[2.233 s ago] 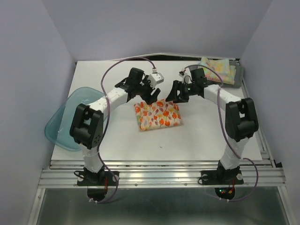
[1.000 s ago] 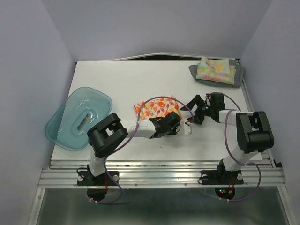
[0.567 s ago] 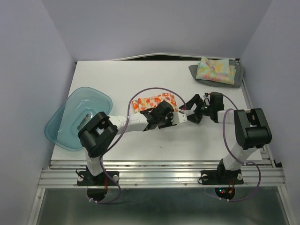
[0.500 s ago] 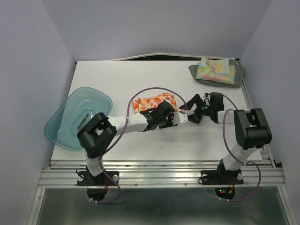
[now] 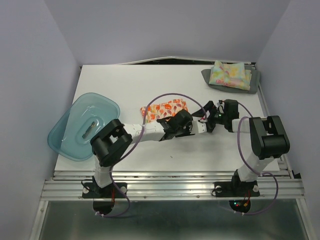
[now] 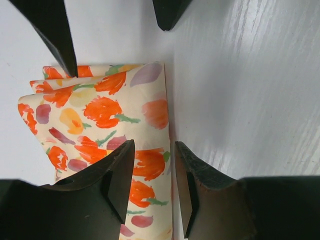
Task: Fold and stack the skirts
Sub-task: Neatly place the folded skirt to the corner
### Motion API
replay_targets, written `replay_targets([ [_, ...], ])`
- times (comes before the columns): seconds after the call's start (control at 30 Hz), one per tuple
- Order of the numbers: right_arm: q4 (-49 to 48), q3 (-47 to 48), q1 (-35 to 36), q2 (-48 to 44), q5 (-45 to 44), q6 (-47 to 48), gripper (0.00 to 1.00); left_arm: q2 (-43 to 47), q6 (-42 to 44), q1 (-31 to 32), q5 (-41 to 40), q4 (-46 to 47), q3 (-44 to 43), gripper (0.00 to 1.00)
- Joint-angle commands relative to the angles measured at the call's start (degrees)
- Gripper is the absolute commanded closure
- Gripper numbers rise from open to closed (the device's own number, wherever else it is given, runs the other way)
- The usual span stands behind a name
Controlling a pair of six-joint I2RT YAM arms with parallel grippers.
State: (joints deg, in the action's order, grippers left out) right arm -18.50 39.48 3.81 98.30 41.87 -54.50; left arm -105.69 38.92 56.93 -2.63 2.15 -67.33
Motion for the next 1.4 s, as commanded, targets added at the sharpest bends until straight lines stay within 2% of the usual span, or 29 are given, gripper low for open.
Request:
replay_targets([
  [0.0,-2.3,-0.1,0.2,0.3,0.1,-0.3,0.00,-2.7,1.9,0.4,-1.7,1.8,-3.0,0.51],
  [0.13,-2.8,-0.1,0.2,0.6,0.1,0.0,0.00,-4.3,2.4,0.3,-2.9,3.2,-3.0,0.59],
  [0.2,-2.9,-0.3,0.2,0.7,0.0,0.4,0.00,-5.0,1.8,-0.1,-3.5,3.5,-3.2,0.69],
  [0.23,-2.9,-0.5,0.2,0.7,0.0,0.4,0.00,-5.0,1.5,-0.3,-3.3,3.8,-3.2,0.78],
  [0.47,-7.9,-2.2,0.2,2.2,0.0,-0.6,0.00,-2.6,-0.4,-2.1,0.2,3.6,-3.1,0.99],
  [0.7,-16.1,-1.9,1.4,5.1,0.1,-4.7,0.00,1.6,-1.1,-2.5,4.1,3.9,-1.8,1.00],
  [0.9,-21.3,-0.5,5.7,8.8,-1.0,-8.9,0.00,3.1,-2.0,-3.4,5.0,3.6,-2.1,1.00],
  [1.27,-26.6,3.1,7.6,14.0,-5.8,-13.5,0.00,2.9,-2.5,-3.8,6.9,2.7,-2.3,1.00],
  [1.37,-29.3,4.5,8.8,16.7,-5.0,-15.1,0.04,2.6,-2.7,-3.9,6.9,3.1,-2.2,1.00],
])
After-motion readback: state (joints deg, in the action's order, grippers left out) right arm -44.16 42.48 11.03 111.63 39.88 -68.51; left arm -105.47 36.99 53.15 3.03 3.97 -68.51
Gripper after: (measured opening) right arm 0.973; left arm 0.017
